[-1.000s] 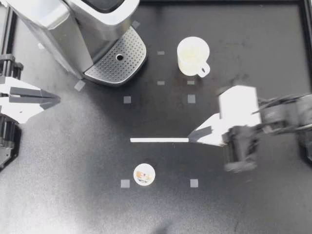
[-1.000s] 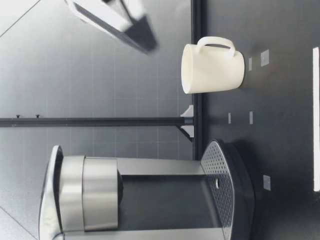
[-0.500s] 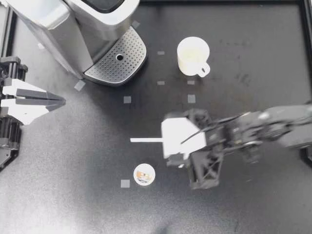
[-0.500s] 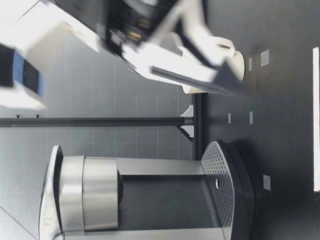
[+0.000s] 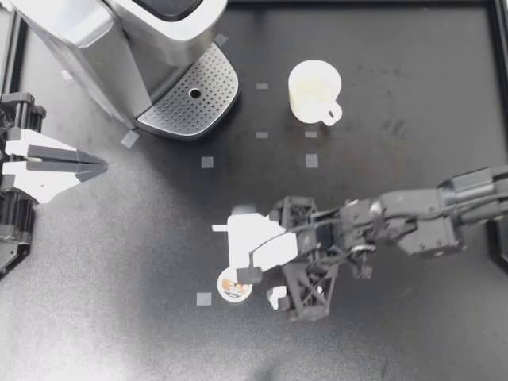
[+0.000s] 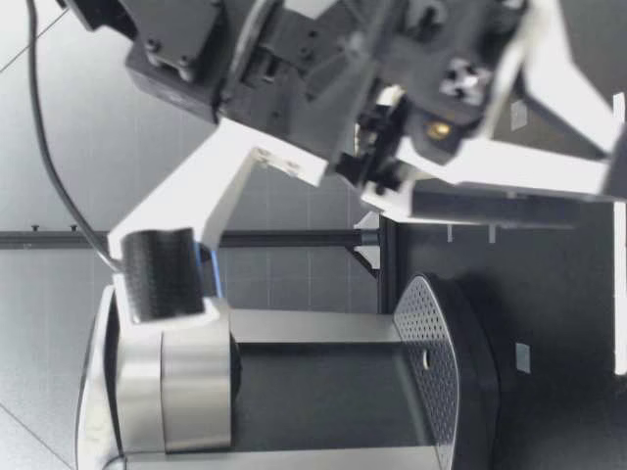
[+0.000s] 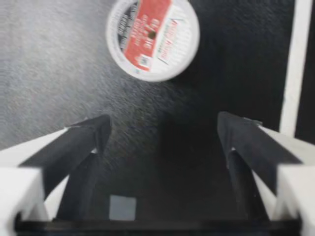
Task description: Place the coffee capsule inside the capsule container, then place the cup onto the center of the cup tray.
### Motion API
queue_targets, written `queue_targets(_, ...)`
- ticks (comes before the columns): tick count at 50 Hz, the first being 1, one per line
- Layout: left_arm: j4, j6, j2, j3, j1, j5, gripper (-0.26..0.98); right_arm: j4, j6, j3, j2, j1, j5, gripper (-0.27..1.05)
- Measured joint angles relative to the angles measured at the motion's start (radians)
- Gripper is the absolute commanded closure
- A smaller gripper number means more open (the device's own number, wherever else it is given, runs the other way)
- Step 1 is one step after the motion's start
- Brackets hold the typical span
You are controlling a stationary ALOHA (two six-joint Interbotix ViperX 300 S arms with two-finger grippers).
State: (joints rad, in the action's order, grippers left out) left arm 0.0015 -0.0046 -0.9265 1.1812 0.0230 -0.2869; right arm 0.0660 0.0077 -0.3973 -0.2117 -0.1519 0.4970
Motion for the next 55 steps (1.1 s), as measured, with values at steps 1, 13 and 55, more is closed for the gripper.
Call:
queue_targets(1, 0.000, 0.000, 0.000, 0.000, 0.000, 0.000, 0.67, 0.000, 0.000, 0.002, -0.002, -0.002, -0.003, -0.08)
queue_targets(13, 0.000, 0.000, 0.000, 0.002, 0.000, 0.000, 0.67, 0.000, 0.000, 0.000, -0.029, -0.011, -0.103, -0.08)
queue_targets(55, 0.000, -0.003, -0.006, 0.000, 0.000, 0.000, 0.67, -0.002, -0.002, -0.044, -0.057, -0.011, -0.267, -0.08)
